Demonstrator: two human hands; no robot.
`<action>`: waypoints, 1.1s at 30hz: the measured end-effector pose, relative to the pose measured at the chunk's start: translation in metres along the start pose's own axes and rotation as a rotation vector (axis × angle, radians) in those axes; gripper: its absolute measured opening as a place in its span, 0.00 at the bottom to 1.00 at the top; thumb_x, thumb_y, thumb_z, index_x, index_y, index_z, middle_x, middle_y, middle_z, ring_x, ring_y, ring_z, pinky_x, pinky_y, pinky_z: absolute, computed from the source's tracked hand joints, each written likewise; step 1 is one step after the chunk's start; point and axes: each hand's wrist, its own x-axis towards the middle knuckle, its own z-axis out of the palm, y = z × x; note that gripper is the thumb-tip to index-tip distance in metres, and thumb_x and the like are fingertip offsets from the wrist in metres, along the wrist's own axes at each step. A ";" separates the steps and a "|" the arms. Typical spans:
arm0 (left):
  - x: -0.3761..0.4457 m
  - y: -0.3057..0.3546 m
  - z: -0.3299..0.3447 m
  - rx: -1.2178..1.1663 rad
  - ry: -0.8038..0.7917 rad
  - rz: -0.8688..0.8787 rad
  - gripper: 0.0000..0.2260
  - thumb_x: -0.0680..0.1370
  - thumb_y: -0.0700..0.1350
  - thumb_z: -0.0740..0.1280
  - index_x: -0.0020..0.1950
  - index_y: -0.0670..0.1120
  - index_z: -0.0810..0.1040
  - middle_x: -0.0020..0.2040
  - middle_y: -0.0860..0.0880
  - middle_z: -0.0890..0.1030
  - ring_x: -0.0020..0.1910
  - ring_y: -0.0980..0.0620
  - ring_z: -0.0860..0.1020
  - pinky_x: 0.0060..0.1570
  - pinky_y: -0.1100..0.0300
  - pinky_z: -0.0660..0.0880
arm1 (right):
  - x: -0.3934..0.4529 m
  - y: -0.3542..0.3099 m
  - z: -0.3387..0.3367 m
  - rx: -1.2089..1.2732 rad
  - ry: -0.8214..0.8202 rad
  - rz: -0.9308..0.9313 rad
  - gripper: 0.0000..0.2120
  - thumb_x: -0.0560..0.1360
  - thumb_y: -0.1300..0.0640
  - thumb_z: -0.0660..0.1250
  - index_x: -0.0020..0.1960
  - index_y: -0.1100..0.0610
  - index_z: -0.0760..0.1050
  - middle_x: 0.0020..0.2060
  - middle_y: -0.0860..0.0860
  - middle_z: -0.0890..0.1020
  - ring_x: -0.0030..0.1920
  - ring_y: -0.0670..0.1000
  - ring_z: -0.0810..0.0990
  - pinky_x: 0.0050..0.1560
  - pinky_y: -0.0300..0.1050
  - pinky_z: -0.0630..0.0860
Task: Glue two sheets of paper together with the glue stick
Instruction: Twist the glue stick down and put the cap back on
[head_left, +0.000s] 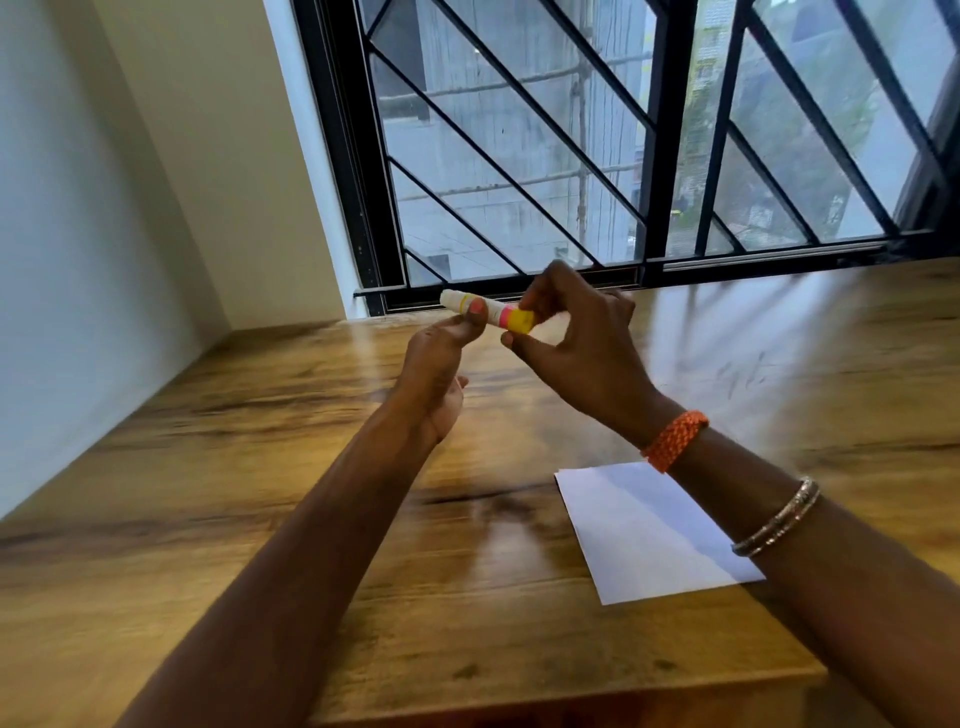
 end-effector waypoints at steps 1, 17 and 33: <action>0.000 0.001 0.000 -0.006 -0.004 -0.006 0.17 0.77 0.47 0.63 0.64 0.41 0.73 0.61 0.50 0.73 0.66 0.51 0.62 0.68 0.47 0.57 | 0.001 -0.003 -0.002 0.211 -0.053 0.167 0.14 0.66 0.58 0.75 0.44 0.51 0.71 0.37 0.49 0.81 0.40 0.49 0.80 0.51 0.49 0.68; 0.003 0.002 -0.002 0.068 0.040 0.062 0.07 0.76 0.50 0.66 0.38 0.51 0.76 0.45 0.56 0.75 0.58 0.55 0.66 0.67 0.50 0.58 | 0.002 0.004 0.002 -0.129 -0.038 -0.298 0.07 0.73 0.59 0.68 0.48 0.56 0.70 0.38 0.50 0.80 0.42 0.51 0.79 0.51 0.47 0.67; 0.006 0.005 -0.003 0.017 -0.007 0.021 0.08 0.78 0.43 0.64 0.55 0.43 0.77 0.42 0.58 0.77 0.52 0.58 0.68 0.65 0.53 0.56 | 0.003 -0.008 -0.001 1.068 -0.240 0.720 0.04 0.76 0.55 0.65 0.47 0.54 0.71 0.35 0.50 0.81 0.41 0.48 0.81 0.48 0.45 0.70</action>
